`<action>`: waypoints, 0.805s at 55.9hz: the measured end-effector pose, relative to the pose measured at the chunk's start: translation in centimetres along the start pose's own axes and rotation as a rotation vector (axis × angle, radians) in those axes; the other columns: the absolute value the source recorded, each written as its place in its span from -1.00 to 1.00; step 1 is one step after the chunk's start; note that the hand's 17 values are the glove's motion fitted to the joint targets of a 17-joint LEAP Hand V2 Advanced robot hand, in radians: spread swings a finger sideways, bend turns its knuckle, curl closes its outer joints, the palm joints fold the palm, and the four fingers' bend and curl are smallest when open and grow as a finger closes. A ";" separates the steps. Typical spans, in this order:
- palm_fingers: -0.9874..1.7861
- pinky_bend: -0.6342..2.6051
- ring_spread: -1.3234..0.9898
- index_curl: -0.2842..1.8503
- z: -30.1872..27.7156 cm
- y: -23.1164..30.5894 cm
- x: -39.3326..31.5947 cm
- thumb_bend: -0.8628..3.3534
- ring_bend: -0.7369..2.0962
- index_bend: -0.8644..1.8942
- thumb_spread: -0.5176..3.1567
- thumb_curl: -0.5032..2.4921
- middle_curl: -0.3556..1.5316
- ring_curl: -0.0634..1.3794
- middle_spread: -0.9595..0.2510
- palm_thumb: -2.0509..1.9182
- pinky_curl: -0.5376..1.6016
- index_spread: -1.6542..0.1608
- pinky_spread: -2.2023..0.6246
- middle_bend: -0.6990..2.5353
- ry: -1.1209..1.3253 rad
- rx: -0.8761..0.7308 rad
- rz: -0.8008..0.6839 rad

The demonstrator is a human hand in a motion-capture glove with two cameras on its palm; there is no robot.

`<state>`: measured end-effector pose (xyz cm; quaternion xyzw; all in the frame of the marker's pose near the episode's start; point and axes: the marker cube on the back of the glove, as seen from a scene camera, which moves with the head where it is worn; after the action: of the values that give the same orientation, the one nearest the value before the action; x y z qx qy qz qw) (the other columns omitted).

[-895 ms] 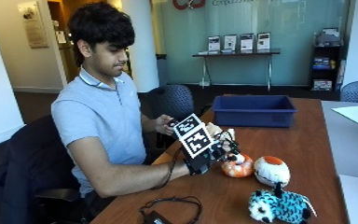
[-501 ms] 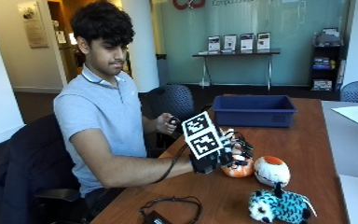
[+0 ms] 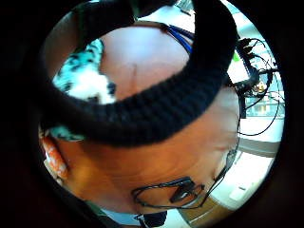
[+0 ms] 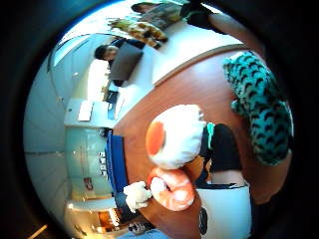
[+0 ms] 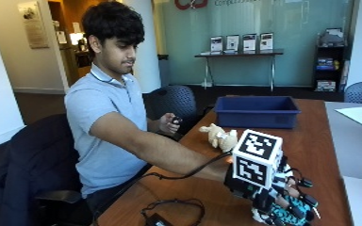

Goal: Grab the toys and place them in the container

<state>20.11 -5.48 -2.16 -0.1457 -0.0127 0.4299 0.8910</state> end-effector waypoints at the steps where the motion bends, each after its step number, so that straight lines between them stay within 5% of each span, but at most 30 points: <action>1: -0.37 -0.16 0.12 -0.44 0.2 -0.3 0.2 -0.45 -0.37 -0.22 0.15 -0.49 -0.44 -0.76 0.56 0.12 -0.19 0.43 0.58 -0.50 0.012 -0.022 0.008; 10: -0.32 0.06 0.15 -0.47 3.1 -1.3 0.4 -0.40 -0.32 -0.29 0.16 -0.44 -0.47 -0.74 0.59 0.20 -0.11 0.42 0.52 -0.52 0.129 -0.137 -0.001; 20: 0.19 0.11 0.03 -0.55 1.1 -2.1 -0.4 -0.27 0.21 -0.28 0.14 -0.33 -0.46 -0.46 0.63 0.37 -0.11 0.46 0.38 -0.44 0.045 0.094 -0.039; 32: 0.28 0.05 -0.03 -0.48 -5.1 -1.2 -5.6 -0.26 0.26 -0.22 0.06 -0.23 -0.40 -0.35 0.64 0.44 -0.11 0.51 0.34 -0.43 -0.056 0.211 -0.104; 45: 0.30 0.03 -0.05 -0.45 -9.6 3.0 -22.1 -0.28 0.24 -0.24 -0.01 -0.15 -0.36 -0.33 0.64 0.45 -0.12 0.53 0.33 -0.44 -0.141 0.175 -0.356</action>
<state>5.34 -23.07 -9.91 -0.0325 -0.0631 0.2745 0.9590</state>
